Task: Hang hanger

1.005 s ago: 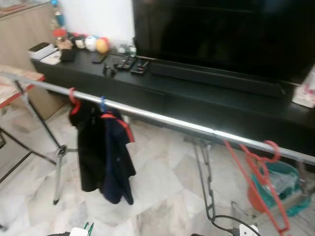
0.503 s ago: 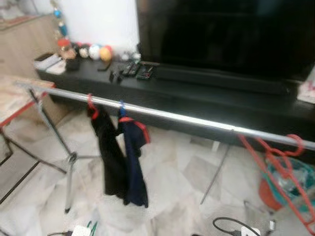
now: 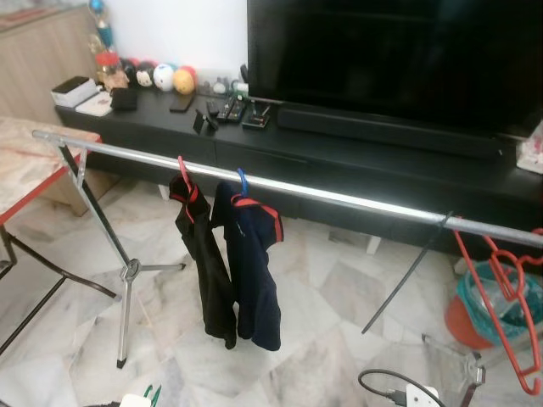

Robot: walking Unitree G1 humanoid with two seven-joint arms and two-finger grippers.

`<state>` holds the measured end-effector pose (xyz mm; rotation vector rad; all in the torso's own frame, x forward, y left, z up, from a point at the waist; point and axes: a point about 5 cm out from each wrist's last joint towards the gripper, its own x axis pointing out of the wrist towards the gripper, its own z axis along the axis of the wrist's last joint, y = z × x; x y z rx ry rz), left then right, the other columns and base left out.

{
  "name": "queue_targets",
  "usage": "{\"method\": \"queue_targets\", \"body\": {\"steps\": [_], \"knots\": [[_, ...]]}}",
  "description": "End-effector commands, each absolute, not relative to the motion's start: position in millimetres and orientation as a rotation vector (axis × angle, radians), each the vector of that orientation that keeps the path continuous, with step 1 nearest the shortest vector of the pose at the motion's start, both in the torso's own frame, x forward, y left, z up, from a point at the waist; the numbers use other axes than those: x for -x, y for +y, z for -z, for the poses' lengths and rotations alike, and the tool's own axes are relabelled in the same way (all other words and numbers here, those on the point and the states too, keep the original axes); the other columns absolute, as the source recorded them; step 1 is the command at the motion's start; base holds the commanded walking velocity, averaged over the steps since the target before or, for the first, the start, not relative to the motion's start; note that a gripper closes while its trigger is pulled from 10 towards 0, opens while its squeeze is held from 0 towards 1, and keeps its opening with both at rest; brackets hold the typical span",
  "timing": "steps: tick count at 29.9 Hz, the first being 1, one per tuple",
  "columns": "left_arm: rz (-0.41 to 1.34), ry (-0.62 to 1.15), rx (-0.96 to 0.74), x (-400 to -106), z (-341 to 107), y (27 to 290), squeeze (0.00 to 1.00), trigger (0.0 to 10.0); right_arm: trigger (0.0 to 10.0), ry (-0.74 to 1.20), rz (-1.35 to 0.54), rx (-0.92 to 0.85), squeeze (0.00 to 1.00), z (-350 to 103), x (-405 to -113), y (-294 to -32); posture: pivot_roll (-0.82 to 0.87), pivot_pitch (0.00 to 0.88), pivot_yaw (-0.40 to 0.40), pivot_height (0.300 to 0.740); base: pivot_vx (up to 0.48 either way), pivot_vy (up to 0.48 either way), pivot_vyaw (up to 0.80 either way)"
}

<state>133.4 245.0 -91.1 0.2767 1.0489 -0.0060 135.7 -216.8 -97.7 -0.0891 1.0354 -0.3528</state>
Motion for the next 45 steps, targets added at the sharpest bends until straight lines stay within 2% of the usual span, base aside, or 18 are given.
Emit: {"method": "queue_targets", "body": {"steps": [1, 35, 45], "knots": [[0.008, 1.064, -0.28, -130.1, 92.3, 245.7, 0.0, 10.0, 10.0, 1.027, 0.355, 0.094, 0.0, 97.1, -135.5, -218.9, 0.06, 0.0, 0.01, 0.74, 0.0, 0.296, 0.0], [0.011, 1.083, -0.283, -126.0, 93.7, 246.3, 0.0, 10.0, 10.0, 1.03, 0.355, 0.088, 0.0, 97.5, -135.1, -217.9, 0.06, 0.0, 0.012, 0.74, 0.0, 0.313, 0.0], [0.035, 1.057, -0.287, -132.8, 92.8, 240.0, 0.0, 10.0, 10.0, 1.03, 0.355, 0.088, 0.0, 97.5, -135.1, -217.9, 0.06, 0.0, 0.012, 0.74, 0.0, 0.0, 0.0]]}}
